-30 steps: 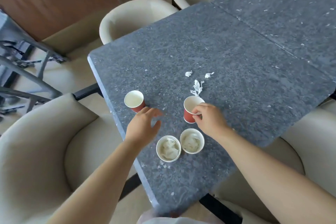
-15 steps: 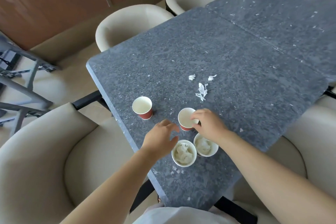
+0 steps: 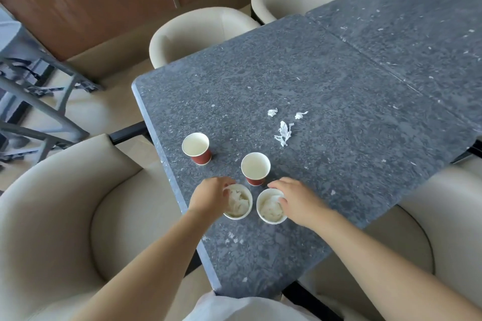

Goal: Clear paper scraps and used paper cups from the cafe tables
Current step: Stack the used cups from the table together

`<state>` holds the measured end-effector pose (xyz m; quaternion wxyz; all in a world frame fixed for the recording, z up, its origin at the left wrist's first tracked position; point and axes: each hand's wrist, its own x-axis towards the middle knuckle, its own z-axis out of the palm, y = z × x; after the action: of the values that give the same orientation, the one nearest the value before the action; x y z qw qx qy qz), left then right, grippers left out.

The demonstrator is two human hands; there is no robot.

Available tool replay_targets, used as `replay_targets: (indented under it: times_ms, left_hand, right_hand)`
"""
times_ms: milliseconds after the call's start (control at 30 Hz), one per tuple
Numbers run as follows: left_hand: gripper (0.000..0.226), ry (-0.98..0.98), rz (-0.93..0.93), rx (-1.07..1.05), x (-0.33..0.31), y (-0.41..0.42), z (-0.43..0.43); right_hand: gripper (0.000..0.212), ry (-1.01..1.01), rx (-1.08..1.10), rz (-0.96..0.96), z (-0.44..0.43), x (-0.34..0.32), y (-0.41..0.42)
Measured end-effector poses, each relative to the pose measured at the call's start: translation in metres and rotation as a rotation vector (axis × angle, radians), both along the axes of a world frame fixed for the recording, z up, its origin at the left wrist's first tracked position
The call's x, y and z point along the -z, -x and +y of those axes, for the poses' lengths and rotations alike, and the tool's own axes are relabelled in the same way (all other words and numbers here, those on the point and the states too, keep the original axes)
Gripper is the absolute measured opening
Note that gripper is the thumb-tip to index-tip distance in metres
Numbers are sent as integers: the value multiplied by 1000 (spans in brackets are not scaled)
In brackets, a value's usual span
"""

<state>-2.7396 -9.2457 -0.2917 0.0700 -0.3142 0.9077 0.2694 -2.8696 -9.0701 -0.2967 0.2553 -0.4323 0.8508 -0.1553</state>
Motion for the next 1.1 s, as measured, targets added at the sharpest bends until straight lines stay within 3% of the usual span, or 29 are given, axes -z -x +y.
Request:
replay_targets:
  times_ms: [233, 467, 600, 733, 833, 1000, 1100]
  left_hand:
    - [45, 9, 39, -5, -2, -12, 14]
    - [69, 70, 1, 98, -2, -25, 33]
    - [51, 195, 63, 109, -3, -27, 38]
    - [31, 173, -89, 162, -7, -27, 40]
    - [29, 173, -171, 198, -8, -25, 42]
    - [35, 193, -155, 192, -11, -24, 40]
    - [34, 203, -72, 161, -23, -21, 34]
  right_hand:
    - [28, 108, 63, -9, -2, 2, 5]
    - [51, 91, -92, 16, 10, 2, -1]
    - [59, 144, -135, 77, 16, 3, -7]
    - [42, 98, -269, 146, 19, 7, -12]
    - [24, 59, -286, 175, 19, 11, -18]
    - [20, 119, -187, 238, 14, 3, -18]
    - [11, 277, -132, 196, 13, -16, -15]
